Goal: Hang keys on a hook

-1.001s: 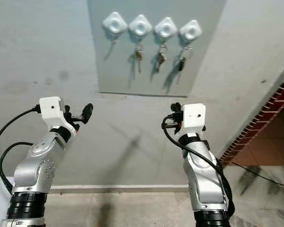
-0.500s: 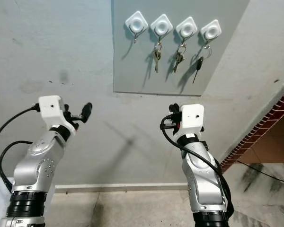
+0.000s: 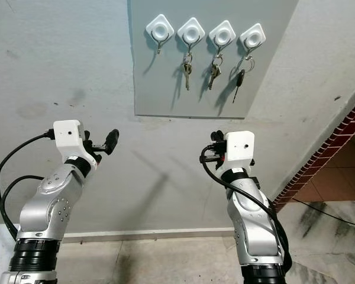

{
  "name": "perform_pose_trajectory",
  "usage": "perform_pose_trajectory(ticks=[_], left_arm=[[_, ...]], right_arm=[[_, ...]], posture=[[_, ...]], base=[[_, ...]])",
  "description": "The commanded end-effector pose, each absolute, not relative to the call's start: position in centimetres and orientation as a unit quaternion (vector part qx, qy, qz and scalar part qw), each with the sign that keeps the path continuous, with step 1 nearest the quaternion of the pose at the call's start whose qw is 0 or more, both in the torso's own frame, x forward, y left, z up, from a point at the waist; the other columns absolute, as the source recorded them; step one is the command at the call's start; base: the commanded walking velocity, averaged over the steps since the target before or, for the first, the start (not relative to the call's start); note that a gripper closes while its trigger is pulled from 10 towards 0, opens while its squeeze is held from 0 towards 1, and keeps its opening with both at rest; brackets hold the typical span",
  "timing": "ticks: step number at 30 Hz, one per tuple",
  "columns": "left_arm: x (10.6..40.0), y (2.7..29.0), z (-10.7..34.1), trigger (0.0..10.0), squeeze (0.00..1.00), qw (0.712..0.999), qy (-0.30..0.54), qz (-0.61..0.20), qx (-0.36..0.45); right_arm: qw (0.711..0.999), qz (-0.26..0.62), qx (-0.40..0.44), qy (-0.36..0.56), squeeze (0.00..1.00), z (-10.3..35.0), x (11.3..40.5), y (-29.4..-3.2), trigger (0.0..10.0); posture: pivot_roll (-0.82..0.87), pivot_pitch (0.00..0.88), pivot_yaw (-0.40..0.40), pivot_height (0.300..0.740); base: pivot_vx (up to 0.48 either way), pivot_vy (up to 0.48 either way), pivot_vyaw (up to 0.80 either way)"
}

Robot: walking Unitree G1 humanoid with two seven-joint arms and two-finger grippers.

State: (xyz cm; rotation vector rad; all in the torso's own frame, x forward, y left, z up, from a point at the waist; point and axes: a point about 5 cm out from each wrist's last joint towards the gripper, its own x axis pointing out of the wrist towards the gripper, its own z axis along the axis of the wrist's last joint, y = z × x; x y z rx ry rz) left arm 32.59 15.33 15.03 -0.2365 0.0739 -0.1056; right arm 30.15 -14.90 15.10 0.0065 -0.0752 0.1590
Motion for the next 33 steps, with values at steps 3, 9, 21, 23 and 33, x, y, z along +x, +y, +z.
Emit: perform_pose_trajectory(ticks=[3, 9, 21, 23, 33], left_arm=[[32.9, 15.3, 15.4, 10.0, 0.0, 0.993, 0.034, -0.044, -0.106], [33.1, 15.3, 15.6, 10.0, 0.0, 0.994, 0.032, -0.044, -0.093], [34.0, 12.9, 19.8, 10.0, 0.0, 0.989, -0.03, -0.133, -0.053], [34.0, 12.5, 20.5, 10.0, 0.0, 0.986, -0.04, -0.154, -0.049], [34.2, 12.3, 22.8, 10.0, 0.0, 0.981, -0.066, -0.173, -0.054]], right_arm=[[0.996, 0.077, 0.001, -0.05, 0.0, 15.8, 30.0, -15.2, 10.0], [0.995, 0.089, -0.002, -0.048, 0.0, 15.9, 30.1, -15.1, 10.0], [0.975, 0.202, -0.025, -0.091, 0.0, 19.4, 32.2, -12.6, 10.0], [0.972, 0.21, -0.023, -0.1, 0.0, 20.1, 32.5, -12.3, 10.0], [0.946, 0.291, 0.023, -0.138, 0.0, 22.9, 33.1, -9.0, 10.0]], posture=[[-0.03, 0.019, -0.037, 0.74], [-0.04, 0.027, -0.031, 0.74], [-0.05, 0.035, -0.029, 0.74], [-0.04, 0.037, -0.033, 0.74], [-0.04, 0.042, -0.034, 0.74]], base=[[0.0, 0.0, 0.0], [0.0, 0.0, 0.0], [0.0, 0.0, 0.0], [0.0, 0.0, 0.0], [0.0, 0.0, 0.0]])
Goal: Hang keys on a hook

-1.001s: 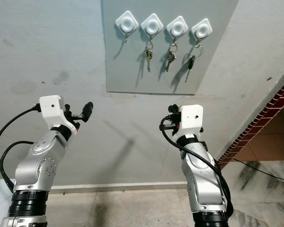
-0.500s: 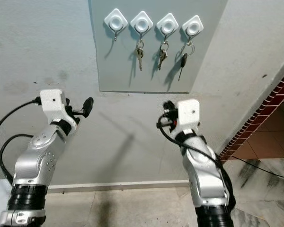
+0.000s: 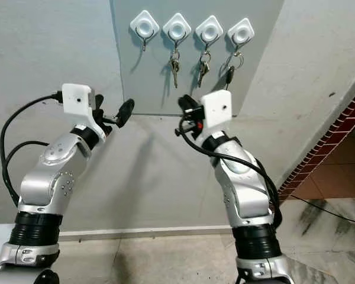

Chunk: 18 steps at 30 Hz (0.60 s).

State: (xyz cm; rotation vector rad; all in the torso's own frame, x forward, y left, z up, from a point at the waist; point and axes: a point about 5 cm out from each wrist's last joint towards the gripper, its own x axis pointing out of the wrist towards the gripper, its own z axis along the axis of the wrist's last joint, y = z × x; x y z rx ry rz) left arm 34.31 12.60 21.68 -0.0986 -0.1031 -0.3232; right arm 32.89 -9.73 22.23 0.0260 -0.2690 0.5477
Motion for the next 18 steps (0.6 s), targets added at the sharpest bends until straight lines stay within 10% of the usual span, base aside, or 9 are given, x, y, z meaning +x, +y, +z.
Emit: perform_pose_trajectory(ticks=[1, 18], left_arm=[[34.2, 12.3, 22.8, 10.0, 0.0, 0.981, -0.066, -0.173, -0.054], [34.4, 12.2, 23.9, 10.0, 0.0, 0.981, -0.085, -0.167, -0.048]], right_arm=[[0.946, 0.291, 0.023, -0.138, 0.0, 22.9, 33.1, -9.0, 10.0], [0.894, 0.377, 0.146, -0.195, 0.0, 28.2, 34.4, -6.3, 10.0]], posture=[[-0.04, 0.042, -0.034, 0.74], [-0.03, 0.04, -0.05, 0.74]], base=[[0.0, 0.0, 0.0], [0.0, 0.0, 0.0]])
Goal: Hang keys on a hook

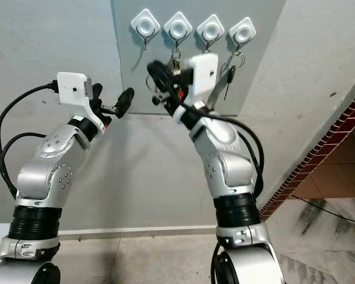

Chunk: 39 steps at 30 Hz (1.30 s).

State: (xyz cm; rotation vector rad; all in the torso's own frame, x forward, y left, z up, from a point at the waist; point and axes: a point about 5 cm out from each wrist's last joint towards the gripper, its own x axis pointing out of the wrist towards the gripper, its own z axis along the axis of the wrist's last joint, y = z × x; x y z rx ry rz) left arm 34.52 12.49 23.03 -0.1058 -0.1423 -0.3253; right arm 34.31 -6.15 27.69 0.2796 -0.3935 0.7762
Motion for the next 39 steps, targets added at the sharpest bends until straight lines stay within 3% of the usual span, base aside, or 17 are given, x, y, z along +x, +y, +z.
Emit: perform_pose_trajectory(ticks=[1, 11, 39], left_arm=[[34.4, 12.2, 23.9, 10.0, 0.0, 0.981, -0.085, -0.166, -0.047], [34.3, 11.7, 23.9, 10.0, 0.0, 0.981, -0.086, -0.169, -0.045], [34.3, 11.2, 24.1, 10.0, 0.0, 0.98, -0.085, -0.17, -0.056]], right_arm=[[0.89, 0.381, 0.154, -0.198, 0.0, 28.5, 34.5, -6.2, 10.0], [0.867, 0.402, 0.2, -0.216, 0.0, 30.2, 34.7, -5.7, 10.0], [0.876, 0.342, 0.251, -0.228, 0.0, 31.5, 36.7, -4.9, 10.0]], posture=[[-0.03, 0.04, -0.05, 0.74], [-0.02, 0.041, -0.049, 0.74], [-0.02, 0.06, -0.052, 0.74]], base=[[0.0, 0.0, 0.0], [0.0, 0.0, 0.0], [0.0, 0.0, 0.0]])
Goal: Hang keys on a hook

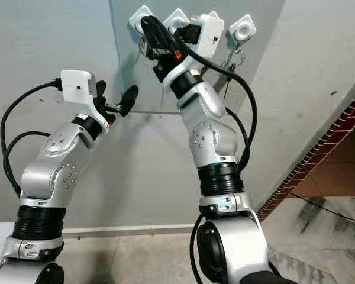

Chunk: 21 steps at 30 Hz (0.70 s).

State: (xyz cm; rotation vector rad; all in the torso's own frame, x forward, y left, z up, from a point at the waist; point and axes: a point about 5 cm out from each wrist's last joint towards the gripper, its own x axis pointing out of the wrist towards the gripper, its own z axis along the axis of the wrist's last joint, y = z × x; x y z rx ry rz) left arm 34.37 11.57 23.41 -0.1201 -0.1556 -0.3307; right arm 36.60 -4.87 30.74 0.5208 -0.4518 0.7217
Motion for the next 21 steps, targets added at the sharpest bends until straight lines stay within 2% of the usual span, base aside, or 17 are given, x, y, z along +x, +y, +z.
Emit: perform_pose_trajectory(ticks=[1, 21], left_arm=[[34.3, 11.2, 24.1, 10.0, 0.0, 0.98, -0.085, -0.17, -0.056], [34.4, 11.1, 24.3, 10.0, 0.0, 0.98, -0.085, -0.17, -0.064]], right_arm=[[0.876, 0.342, 0.251, -0.228, 0.0, 31.5, 36.7, -4.9, 10.0], [0.906, 0.265, 0.255, -0.21, 0.0, 30.4, 37.8, -5.8, 10.0]], posture=[[-0.02, 0.06, -0.052, 0.74], [-0.02, 0.064, -0.047, 0.74]], base=[[0.0, 0.0, 0.0], [0.0, 0.0, 0.0]])
